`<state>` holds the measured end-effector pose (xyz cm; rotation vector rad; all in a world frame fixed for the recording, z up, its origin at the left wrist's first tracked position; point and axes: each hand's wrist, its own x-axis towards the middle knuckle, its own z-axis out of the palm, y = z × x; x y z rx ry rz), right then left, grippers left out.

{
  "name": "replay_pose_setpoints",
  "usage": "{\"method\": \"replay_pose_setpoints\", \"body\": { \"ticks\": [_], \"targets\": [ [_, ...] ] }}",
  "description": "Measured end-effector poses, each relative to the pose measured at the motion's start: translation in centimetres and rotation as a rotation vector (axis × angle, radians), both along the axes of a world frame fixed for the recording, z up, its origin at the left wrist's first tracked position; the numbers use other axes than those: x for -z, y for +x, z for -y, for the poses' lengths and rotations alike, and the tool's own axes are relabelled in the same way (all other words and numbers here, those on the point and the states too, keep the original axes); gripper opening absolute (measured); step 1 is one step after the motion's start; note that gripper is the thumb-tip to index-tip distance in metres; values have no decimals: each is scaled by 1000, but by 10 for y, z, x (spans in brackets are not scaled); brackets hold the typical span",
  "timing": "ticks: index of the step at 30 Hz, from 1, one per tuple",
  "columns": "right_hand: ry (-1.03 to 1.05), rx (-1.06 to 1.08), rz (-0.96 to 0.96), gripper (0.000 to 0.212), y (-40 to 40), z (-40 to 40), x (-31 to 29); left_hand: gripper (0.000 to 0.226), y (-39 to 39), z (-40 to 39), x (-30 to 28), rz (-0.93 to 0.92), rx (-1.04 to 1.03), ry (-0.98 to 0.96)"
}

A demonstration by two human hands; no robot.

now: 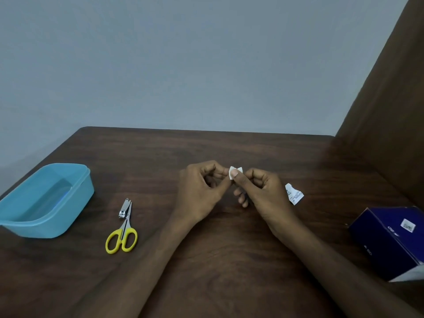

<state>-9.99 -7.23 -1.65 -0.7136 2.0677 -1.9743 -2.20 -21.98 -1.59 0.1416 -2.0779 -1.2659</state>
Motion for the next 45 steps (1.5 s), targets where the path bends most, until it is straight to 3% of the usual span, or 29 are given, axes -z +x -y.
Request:
{"method": "replay_pose_setpoints", "body": {
  "ticks": [4,9,16,21,27,31,39,45],
  "targets": [
    [-1,-5,-2,47,0,0,0,20,-1,1,0,-12,-19,-23],
    [-19,-36,-10,42,-4,0,3,9,-4,5,0,17,8,161],
    [-38,-38,-8,43,-4,0,5,15,-4,4,1,17,19,93],
    [-70,-2,-50,16,-5,0,5,12,-7,7,5,34,30,44],
    [-153,80,-183,5,-7,1,6,11,-9,9,8,72,64,20],
    [-246,79,-75,19,-8,-2,-3,5,-12,10,6,80,14,149],
    [-73,-15,-51,33,-8,-6,4,1,-13,13,4,7,-69,380],
    [-68,-20,-60,23,-10,-7,4,1,-17,16,5,-43,-114,459]
  ]
}}
